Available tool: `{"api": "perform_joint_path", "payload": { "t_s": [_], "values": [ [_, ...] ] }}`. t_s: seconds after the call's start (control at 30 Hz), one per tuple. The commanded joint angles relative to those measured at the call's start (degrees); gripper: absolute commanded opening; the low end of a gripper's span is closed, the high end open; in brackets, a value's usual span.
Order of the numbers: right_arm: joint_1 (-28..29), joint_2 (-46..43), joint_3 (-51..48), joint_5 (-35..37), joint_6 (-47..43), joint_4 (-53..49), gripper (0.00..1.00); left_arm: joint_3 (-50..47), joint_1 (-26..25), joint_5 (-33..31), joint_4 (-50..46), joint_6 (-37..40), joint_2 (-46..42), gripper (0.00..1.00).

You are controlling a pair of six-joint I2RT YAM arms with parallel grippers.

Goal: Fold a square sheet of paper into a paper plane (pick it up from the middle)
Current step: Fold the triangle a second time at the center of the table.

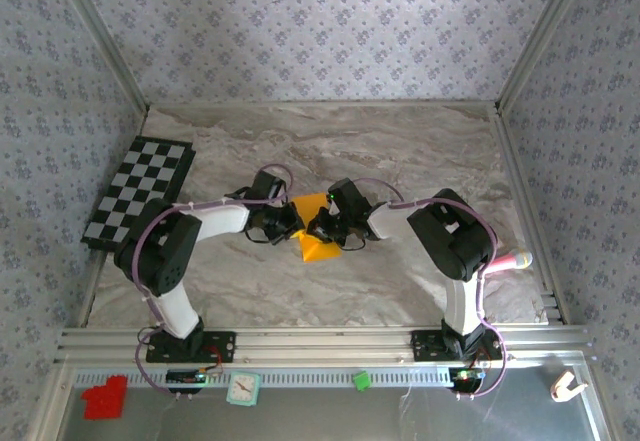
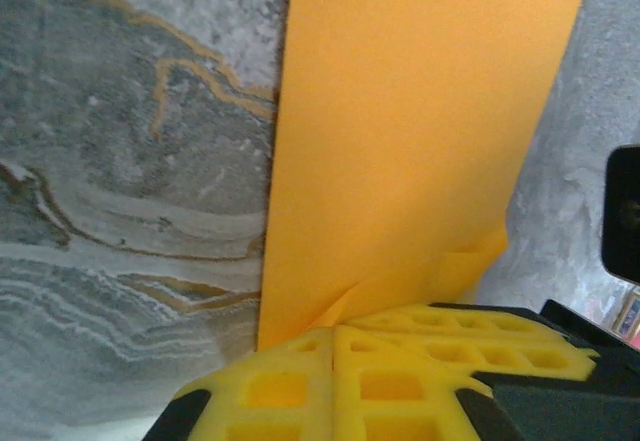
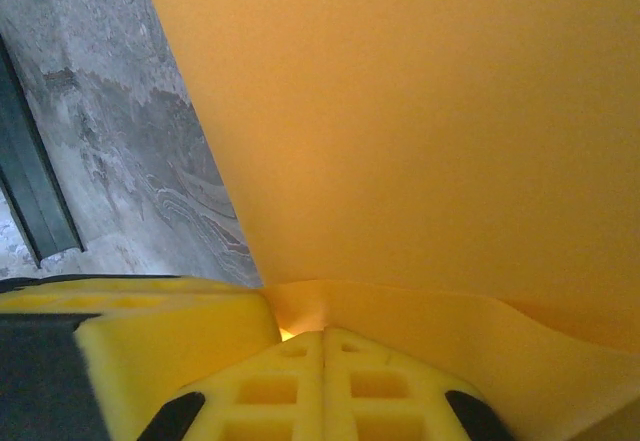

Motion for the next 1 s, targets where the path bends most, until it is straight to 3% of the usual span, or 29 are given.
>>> {"api": "perform_joint_path", "payload": {
  "t_s": [0.0, 0.33, 0.53, 0.97],
  "values": [
    [-0.6, 2.3, -2.1, 1.8, 0.1, -5.4, 0.03, 1.0, -0.4, -1.8, -2.6, 1.2, 1.4, 0.0],
    [-1.0, -1.2, -1.9, -1.5, -0.5, -0.5, 0.06, 1.3, -0.6, -5.0, -8.6, 4.2, 3.5, 0.0],
    [-1.3, -5.4, -1.6, -0.7, -8.4, -3.6, 0.08, 2.2, -0.6, -5.4, -10.5, 7.0, 4.5, 0.0],
    [-2.1, -2.2, -1.0, -0.9, -13.6, -6.9, 0.08, 3.2, -0.6, -5.2, -11.1, 8.4, 5.3, 0.0]
  ]
}}
